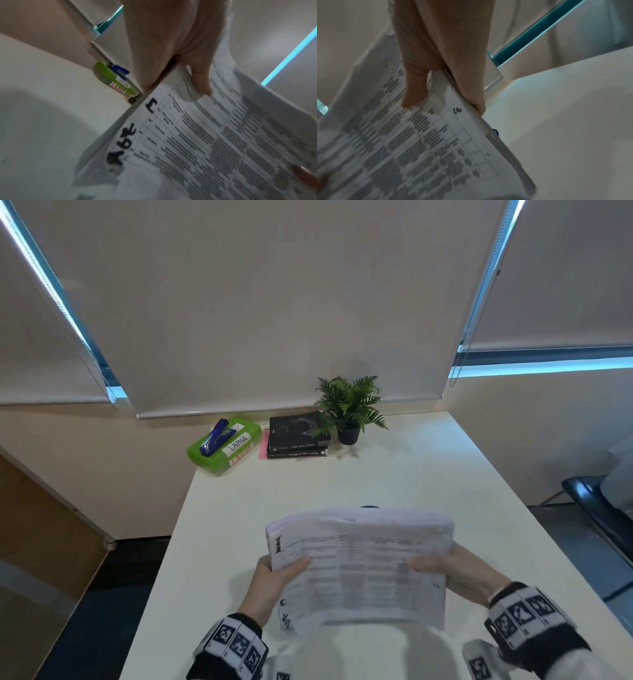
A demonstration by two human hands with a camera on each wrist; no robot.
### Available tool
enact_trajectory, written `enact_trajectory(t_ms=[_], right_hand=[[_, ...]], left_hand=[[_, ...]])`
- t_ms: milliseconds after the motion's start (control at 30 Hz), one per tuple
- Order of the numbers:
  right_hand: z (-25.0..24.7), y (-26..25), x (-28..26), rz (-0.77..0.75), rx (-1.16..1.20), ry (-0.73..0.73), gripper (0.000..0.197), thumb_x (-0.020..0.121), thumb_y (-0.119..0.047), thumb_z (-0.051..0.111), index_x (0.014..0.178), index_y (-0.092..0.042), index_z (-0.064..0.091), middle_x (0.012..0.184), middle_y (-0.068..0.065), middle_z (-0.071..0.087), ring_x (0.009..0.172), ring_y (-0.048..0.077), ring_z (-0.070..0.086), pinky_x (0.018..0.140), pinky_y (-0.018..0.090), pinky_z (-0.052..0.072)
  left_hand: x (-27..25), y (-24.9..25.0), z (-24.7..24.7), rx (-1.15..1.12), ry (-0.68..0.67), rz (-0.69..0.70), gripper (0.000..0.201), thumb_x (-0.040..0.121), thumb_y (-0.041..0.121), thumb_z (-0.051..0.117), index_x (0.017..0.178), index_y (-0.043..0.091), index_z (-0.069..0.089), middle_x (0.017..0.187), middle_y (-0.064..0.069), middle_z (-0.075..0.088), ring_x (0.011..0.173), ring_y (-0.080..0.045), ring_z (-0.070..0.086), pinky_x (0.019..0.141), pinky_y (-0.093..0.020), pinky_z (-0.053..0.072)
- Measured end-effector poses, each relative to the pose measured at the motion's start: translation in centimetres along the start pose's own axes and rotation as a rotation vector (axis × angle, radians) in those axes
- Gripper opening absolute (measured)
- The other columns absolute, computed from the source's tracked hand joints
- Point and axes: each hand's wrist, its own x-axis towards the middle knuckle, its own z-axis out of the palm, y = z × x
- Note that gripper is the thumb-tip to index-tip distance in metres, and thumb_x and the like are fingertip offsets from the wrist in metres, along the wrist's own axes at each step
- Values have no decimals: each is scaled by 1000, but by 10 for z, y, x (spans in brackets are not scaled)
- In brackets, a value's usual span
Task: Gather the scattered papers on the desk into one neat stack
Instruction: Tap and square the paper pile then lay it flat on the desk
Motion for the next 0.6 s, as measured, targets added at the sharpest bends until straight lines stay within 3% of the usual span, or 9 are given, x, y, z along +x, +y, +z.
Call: enact_trajectory(t_ms=[67,133,200,267,333,467,600], right_hand=[[5,2,0,-112,17,44,53,75,-2,74,126,-8,59,121,12,67,114,29,62,95,43,50],[9,7,4,-202,0,147,51,75,1,74,123,-7,61,118,8,69,113,24,63,88,32,54],[8,22,11,-228,0,216,57,64,-10,82,118,-4,64,114,8,71,112,25,63,79,22,55],[7,35,16,-208,7,250,77,47,-27,92,114,-3,65,112,9,71,112,25,63,76,19,55],[3,39,18,-201,16,252,81,44,-32,92,114,-3,66,114,10,71,114,25,62,81,22,55],[-4,31,21,-217,-25,170,60,66,-12,79,123,-4,62,125,13,64,122,27,56,106,47,40],[-7,22,23,-233,-59,104,57,72,-9,75,127,-3,58,130,15,60,127,29,52,110,52,33]], left_hand=[[-4,5,4,16,64,69,26,77,15,75,102,8,70,96,-8,76,90,-24,72,75,-33,59],[-5,6,4,39,100,111,20,79,12,72,98,15,70,92,0,77,86,-14,73,75,-28,58],[-5,1,2,79,102,105,22,77,11,75,96,20,69,92,5,76,87,-10,72,78,-27,55],[-4,-6,-1,90,73,69,25,76,8,75,97,22,69,94,3,76,91,-12,71,80,-27,55],[-2,-10,-2,74,48,41,30,77,4,74,100,22,68,97,2,76,93,-13,71,77,-23,56],[3,-8,-2,55,3,20,31,77,-2,71,100,19,66,91,6,77,84,-7,72,64,-16,55],[5,-8,-5,69,-19,9,32,77,-2,72,96,22,67,88,9,77,83,-5,72,62,-14,55]])
